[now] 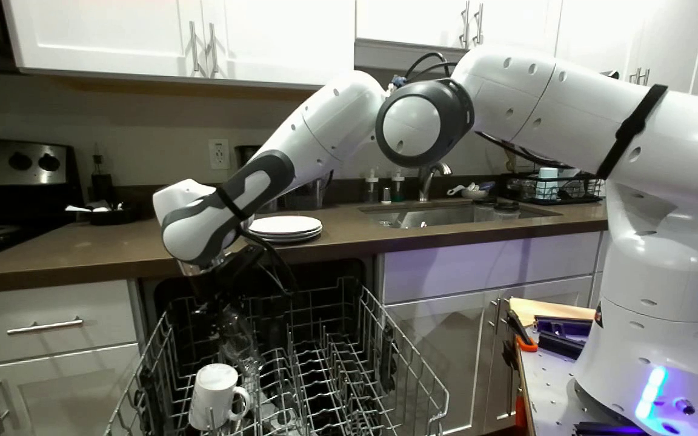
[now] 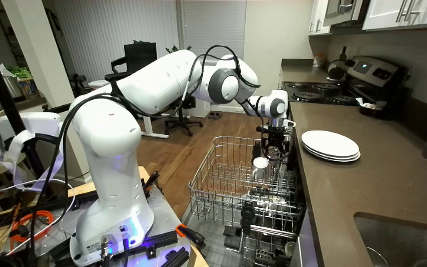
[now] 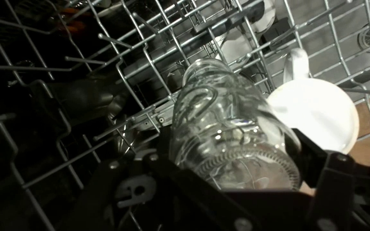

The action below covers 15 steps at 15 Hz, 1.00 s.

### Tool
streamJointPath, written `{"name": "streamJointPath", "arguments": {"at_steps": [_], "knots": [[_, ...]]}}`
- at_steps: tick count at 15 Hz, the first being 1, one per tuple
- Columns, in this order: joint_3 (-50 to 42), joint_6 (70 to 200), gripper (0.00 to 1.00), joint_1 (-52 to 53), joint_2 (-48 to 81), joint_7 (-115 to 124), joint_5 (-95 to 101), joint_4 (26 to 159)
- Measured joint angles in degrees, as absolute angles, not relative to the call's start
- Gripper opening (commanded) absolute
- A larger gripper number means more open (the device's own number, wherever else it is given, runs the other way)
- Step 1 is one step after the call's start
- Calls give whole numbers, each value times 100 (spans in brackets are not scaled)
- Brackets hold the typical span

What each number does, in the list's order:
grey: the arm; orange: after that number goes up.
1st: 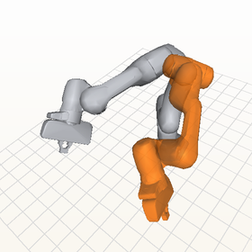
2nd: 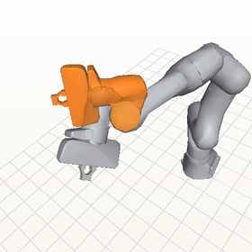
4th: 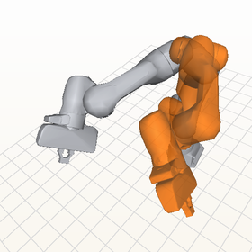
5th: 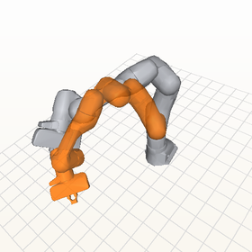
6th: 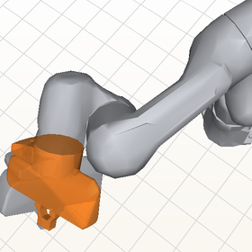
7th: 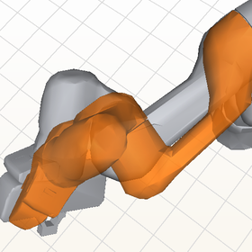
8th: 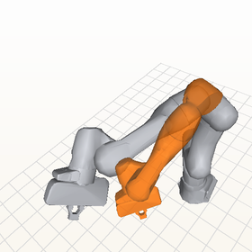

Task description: Pick up the glass bottle and place it on the right side of the dish washer machine

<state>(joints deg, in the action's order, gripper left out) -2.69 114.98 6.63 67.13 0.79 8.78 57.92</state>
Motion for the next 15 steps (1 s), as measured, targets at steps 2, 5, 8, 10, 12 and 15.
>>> {"name": "streamJointPath", "arguments": {"at_steps": [2,5,8,10,12,15], "knots": [[-275,11373,61,706,6530,79,882,5843],[-271,11317,61,812,6151,79,882,6073],[-254,11304,61,971,5686,104,887,6469],[-238,11301,61,1068,5378,170,895,6814],[-207,11319,61,1142,5041,259,895,7266],[-158,11623,61,1229,4493,496,904,8069]]}}
